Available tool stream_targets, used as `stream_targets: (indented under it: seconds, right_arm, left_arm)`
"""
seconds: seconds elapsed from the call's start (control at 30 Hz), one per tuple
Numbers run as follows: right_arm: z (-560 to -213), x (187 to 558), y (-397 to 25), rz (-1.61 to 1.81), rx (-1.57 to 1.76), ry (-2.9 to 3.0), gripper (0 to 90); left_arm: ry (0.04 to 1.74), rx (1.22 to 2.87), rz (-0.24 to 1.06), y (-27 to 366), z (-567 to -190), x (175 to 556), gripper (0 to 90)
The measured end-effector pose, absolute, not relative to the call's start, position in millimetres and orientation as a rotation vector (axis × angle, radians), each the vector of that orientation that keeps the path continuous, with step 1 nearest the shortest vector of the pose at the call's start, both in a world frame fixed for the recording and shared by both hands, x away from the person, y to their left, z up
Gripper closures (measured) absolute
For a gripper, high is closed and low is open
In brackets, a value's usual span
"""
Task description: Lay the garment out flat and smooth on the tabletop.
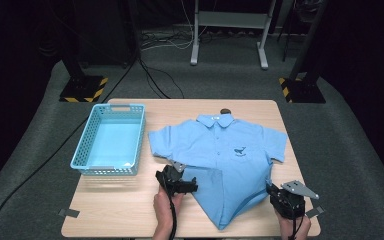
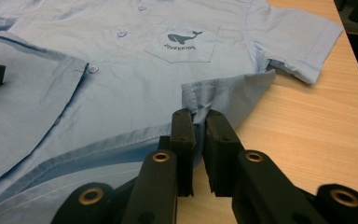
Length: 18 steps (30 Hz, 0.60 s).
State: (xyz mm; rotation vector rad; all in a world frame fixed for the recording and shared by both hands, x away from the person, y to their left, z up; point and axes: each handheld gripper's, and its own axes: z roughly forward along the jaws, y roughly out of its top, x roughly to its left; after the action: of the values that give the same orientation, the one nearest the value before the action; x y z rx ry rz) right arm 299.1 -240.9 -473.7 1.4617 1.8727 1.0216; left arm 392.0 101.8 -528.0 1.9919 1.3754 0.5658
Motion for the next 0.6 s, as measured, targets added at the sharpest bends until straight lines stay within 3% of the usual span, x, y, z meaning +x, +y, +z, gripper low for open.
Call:
stream_targets:
  seconds: [0.6]
  right_arm:
    - [-478.0,285.3,-253.1,0.997,1.491,1.854,82.9]
  left_arm:
    - [1.375,1.992,0.566,101.8,-528.0,392.0,0.3]
